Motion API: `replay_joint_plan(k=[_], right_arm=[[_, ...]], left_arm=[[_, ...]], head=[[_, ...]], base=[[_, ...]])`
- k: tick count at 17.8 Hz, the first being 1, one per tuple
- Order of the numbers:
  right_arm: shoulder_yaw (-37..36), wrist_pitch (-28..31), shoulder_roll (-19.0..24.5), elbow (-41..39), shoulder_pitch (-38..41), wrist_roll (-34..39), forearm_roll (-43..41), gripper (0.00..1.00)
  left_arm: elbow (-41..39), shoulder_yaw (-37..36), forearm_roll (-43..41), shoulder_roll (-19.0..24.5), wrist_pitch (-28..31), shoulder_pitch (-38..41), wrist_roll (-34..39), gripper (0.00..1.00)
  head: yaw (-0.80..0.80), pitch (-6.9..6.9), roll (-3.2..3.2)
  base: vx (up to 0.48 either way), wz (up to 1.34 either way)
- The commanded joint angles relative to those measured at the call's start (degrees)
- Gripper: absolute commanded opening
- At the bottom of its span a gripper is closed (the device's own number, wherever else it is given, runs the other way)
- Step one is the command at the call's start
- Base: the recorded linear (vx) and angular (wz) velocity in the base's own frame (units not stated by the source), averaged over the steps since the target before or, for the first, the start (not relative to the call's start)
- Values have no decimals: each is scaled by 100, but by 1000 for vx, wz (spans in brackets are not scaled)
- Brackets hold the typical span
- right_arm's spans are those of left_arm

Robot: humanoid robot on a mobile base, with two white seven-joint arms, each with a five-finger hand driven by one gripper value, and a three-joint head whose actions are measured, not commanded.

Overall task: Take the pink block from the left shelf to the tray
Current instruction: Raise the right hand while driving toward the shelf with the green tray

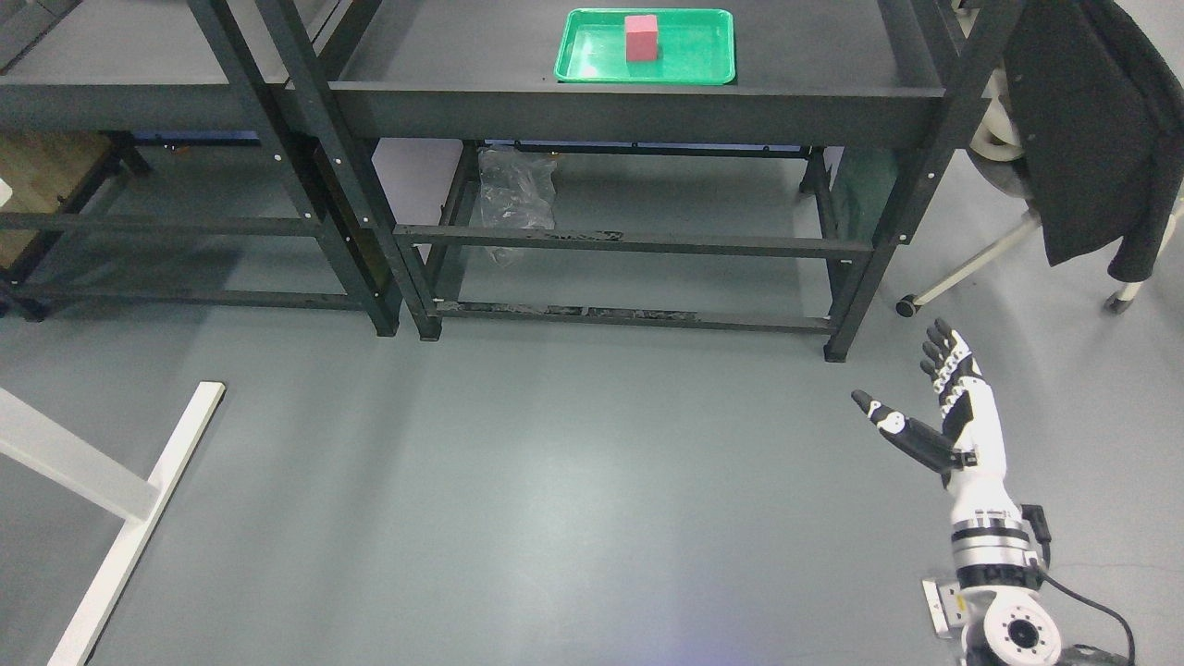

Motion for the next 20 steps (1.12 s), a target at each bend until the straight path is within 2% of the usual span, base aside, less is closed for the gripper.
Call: replay_joint_plan(k=[1, 3, 4, 9, 11, 20], right_arm=[[80, -45, -501, -8, -142, -1247, 3360, 99], [89, 8, -458, -8, -186, -1364, 4629, 99], [98, 34, -449, -8, -186, -1356, 4773, 99], [89, -114, -493, -271, -29, -1276, 4652, 99], [80, -509, -502, -368, 16, -1276, 4503, 100], [63, -327, -502, -430, -28, -1320, 4880, 98]], left_arm=[[-100, 0, 0, 100, -2, -167, 5, 100], [-100, 0, 0, 100, -2, -167, 5, 100], [-100, 0, 0, 100, -2, -167, 5, 100], [-100, 0, 0, 100, -2, -167, 5, 100], [-100, 0, 0, 100, -2, -167, 5, 100], [-100, 0, 0, 100, -2, -167, 5, 100]], head=[[0, 0, 0], [0, 0, 0], [0, 0, 0], [0, 0, 0], [0, 0, 0], [0, 0, 0]], base=[[0, 0], [-13, 0], [11, -2], [27, -2], [95, -38], [205, -37]])
